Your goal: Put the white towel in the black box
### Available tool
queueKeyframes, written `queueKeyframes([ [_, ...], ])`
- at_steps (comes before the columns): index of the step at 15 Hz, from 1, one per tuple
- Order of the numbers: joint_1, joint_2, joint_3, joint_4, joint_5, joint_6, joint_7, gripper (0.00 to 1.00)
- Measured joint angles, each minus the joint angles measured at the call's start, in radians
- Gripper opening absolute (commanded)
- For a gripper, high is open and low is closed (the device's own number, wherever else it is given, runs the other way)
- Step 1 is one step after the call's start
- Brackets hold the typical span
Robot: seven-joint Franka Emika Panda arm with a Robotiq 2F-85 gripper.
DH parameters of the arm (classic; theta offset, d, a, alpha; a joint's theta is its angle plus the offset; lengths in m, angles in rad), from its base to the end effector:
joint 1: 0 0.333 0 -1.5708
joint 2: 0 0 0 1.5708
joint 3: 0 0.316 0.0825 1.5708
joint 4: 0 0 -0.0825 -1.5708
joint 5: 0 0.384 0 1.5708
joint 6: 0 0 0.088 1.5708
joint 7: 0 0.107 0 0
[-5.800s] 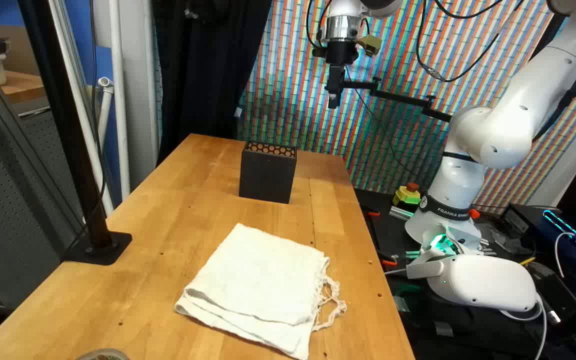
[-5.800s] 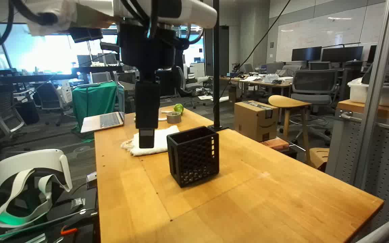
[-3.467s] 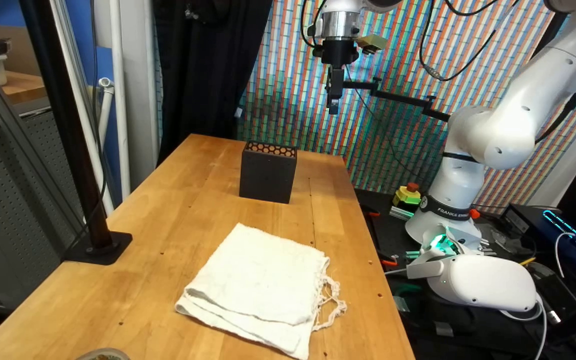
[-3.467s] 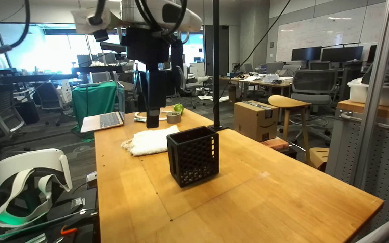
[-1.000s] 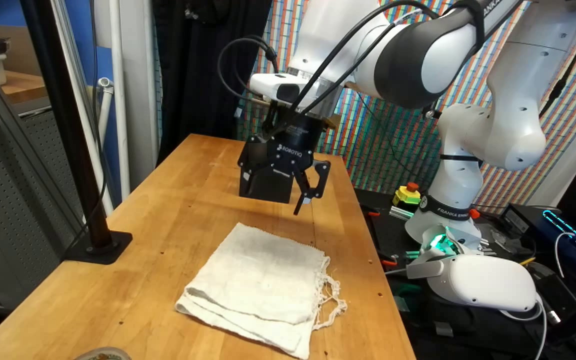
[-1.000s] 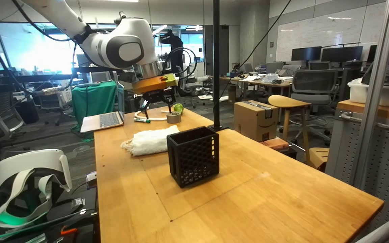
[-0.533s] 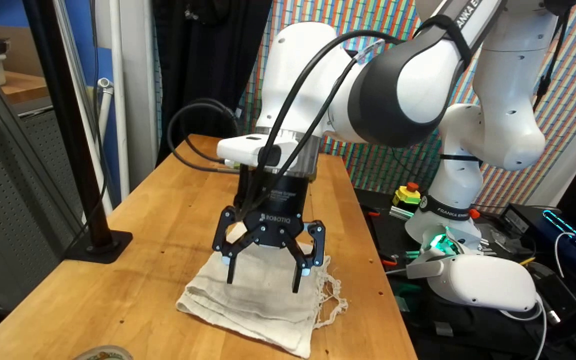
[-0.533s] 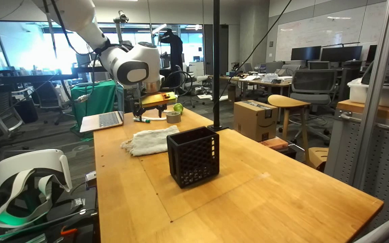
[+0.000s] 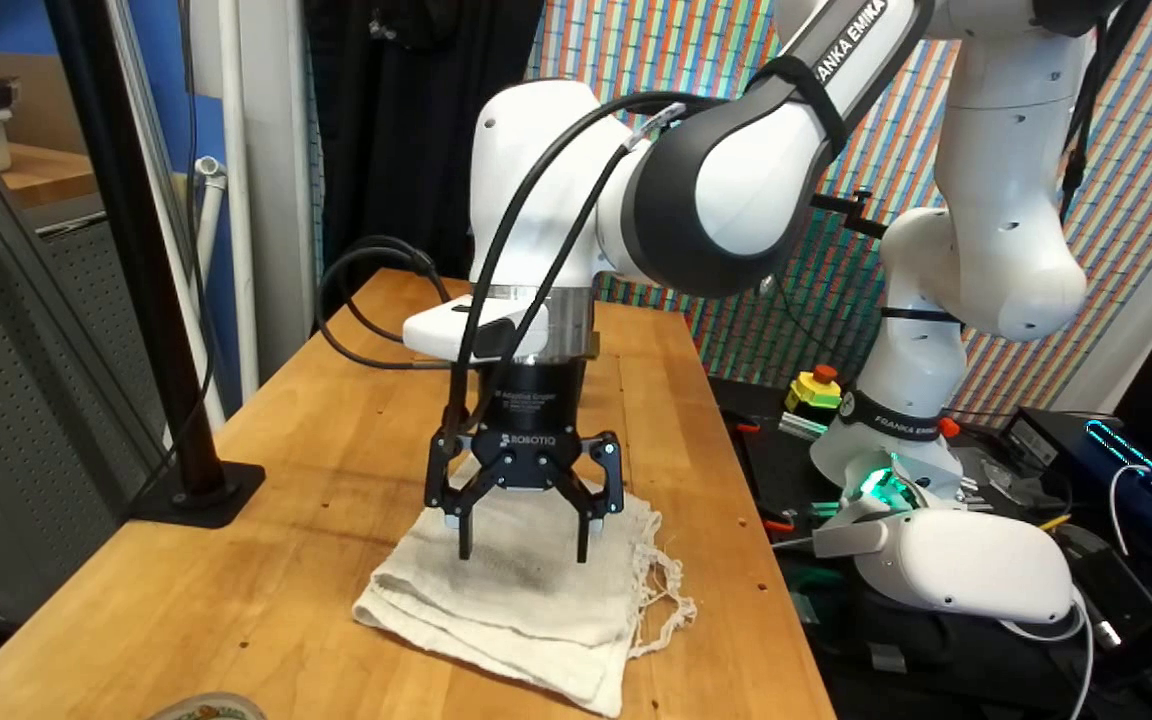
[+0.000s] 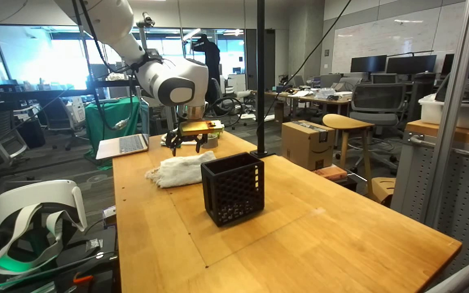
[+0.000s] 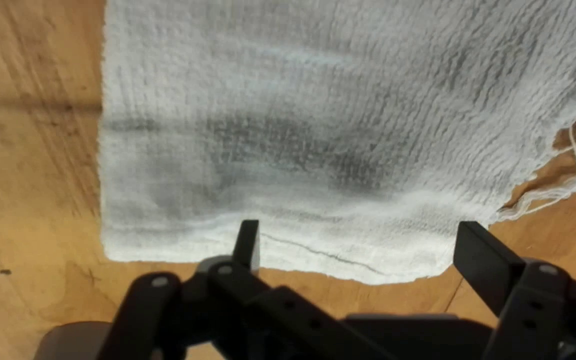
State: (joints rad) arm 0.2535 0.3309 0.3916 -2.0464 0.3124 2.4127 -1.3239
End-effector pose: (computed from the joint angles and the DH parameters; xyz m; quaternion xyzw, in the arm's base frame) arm 0.4817 0.3560 0.2959 -0.6442 -0.7458 -0.0782 0.1505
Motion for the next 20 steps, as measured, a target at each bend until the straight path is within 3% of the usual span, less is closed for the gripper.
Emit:
queueKeyframes([
  [5,-0.006,0.004,-0.005,0.000,-0.047,-0.093,0.013,1.00],
  [9,-0.016,0.027,-0.006,-0.004,-0.057,-0.097,-0.017,1.00],
  [15,-0.021,0.031,-0.024,-0.002,-0.190,-0.097,-0.032,1.00],
  [20,-0.013,0.036,-0.024,-0.004,-0.230,-0.087,-0.032,1.00],
])
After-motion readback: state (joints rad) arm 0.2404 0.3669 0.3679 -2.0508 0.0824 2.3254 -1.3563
